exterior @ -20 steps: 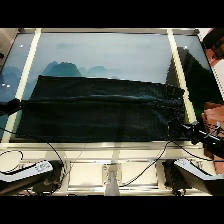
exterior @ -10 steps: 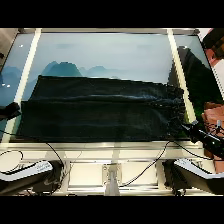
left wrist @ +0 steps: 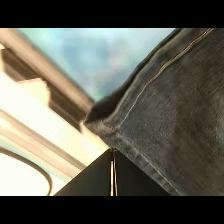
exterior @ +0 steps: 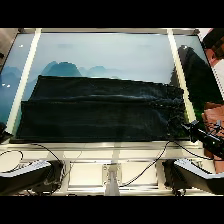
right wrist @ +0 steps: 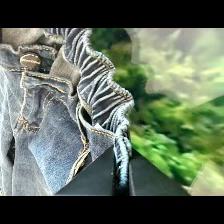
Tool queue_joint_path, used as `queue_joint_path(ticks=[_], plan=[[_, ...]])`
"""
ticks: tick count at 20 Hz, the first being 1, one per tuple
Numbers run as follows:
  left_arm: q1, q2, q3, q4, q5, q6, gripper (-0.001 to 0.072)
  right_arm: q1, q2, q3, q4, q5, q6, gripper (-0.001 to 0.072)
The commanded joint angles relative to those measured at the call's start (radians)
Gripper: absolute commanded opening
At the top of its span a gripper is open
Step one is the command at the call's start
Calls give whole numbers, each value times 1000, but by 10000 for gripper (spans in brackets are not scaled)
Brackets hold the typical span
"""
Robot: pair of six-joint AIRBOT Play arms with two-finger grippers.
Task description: Fold the clothes and pants, and hang the long-sleeved shirts on hangers.
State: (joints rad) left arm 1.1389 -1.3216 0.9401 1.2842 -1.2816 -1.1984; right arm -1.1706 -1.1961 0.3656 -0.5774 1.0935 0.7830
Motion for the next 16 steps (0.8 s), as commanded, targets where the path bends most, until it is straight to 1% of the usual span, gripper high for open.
queue_joint_path(ticks=[1,2,4,5,6,7,10,12,14,15,16], plan=[[100,9,-108,-164,24,163,37,0,-1,1,0,14,0,39],[101,9,-129,-171,31,199,38,0,-1,1,0,15,1,38],[101,8,-153,-171,40,233,43,0,-1,1,0,15,1,39],[101,8,-155,-171,40,238,162,0,-1,1,0,15,1,38],[101,8,-154,-172,43,238,429,0,-1,1,-2,14,1,38],[101,8,-154,-171,48,230,639,0,-1,1,-4,14,1,38],[101,8,-155,-171,47,184,639,0,-1,1,-5,13,0,38],[101,8,-156,-171,78,180,635,0,-1,1,-8,13,0,39],[101,8,-157,-171,124,178,501,0,-1,1,-14,13,0,39],[101,8,-157,-172,145,178,485,0,-1,2,-13,13,0,38],[101,8,-158,-180,169,178,484,0,-1,2,-10,13,0,38]])
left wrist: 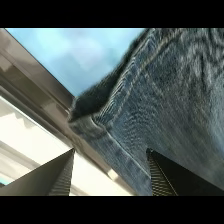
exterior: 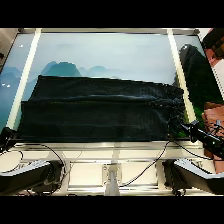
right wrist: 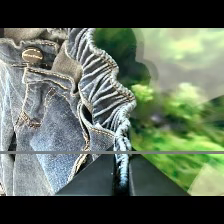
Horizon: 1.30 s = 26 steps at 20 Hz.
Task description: Fold the clothes and pants, and hang the long-sleeved shirts on hangers.
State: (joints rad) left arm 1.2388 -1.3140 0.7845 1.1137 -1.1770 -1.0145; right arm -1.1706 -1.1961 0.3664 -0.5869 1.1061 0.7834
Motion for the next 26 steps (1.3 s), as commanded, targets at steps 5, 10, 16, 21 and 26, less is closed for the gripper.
queue_joint_path(ticks=[5,10,16,21,26], plan=[[-2,-15,-33,-121,120,55,484,0,3,3,11,3,0,38],[-4,-78,-53,-129,108,54,475,0,3,3,11,19,0,38],[-4,-13,-23,-318,44,200,29,0,3,43,16,112,-15,38],[-4,136,46,-606,29,237,28,0,49,219,-1,279,120,37],[-11,268,55,-526,32,206,27,52,246,375,-257,264,360,36]])
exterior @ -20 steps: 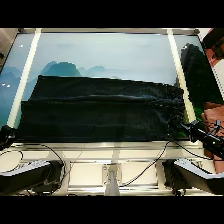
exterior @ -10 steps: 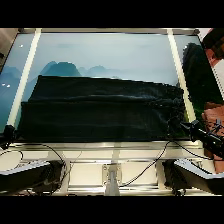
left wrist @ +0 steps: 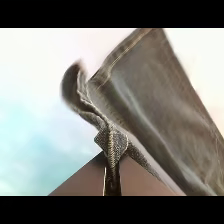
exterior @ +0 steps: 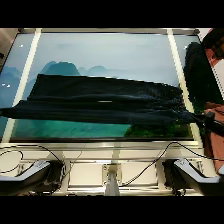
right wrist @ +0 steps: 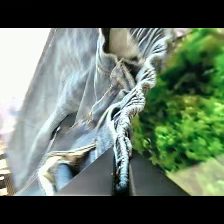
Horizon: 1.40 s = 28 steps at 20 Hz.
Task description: Fold the clothes and pants, and hang the long-sleeved shirts on hangers.
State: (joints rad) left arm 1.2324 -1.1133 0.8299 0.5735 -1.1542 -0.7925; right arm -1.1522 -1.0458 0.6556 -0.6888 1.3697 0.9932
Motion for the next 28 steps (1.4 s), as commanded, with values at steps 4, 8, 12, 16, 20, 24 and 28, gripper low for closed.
queue_joint_path(ticks=[4,8,12,16,20,24,28], plan=[[-68,98,10,141,20,-180,25,202,230,170,-447,71,293,36],[-187,130,10,385,60,-256,25,312,303,187,-652,125,384,36],[-270,132,10,443,128,-269,25,330,301,185,-681,130,429,36],[-351,132,10,375,324,-350,25,330,295,186,-671,56,474,36],[-522,127,10,353,551,-369,24,382,235,186,-627,-2,488,36],[-661,53,59,370,679,-455,23,590,130,188,-650,-116,499,36],[-730,-116,258,534,563,-595,22,721,-15,307,-694,-184,567,35]])
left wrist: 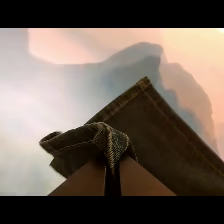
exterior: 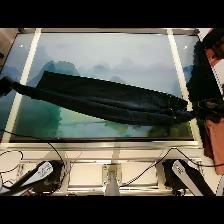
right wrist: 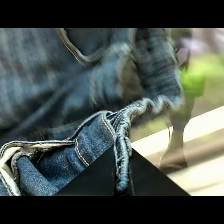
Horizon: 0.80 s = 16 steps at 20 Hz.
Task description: Fold the clothes and pants, and hang the long-sleeved shirts on hangers.
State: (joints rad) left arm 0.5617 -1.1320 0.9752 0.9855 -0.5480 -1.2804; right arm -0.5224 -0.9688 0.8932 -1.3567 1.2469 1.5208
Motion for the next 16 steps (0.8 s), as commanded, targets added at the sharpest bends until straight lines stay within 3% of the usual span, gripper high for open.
queue_joint_path(ticks=[1,3,5,11,16], plan=[[-77,-140,172,218,-98,-174,22,106,-130,118,-27,-61,39,36],[-111,-227,296,426,-229,-318,22,129,-211,227,-28,-55,42,36],[-134,-311,410,570,-358,-383,22,137,-282,319,-30,-55,43,35],[-169,-503,629,576,-527,-388,23,151,-480,494,-29,-68,102,36],[-181,-559,671,574,-518,-445,24,151,-555,517,-7,-227,224,36]])
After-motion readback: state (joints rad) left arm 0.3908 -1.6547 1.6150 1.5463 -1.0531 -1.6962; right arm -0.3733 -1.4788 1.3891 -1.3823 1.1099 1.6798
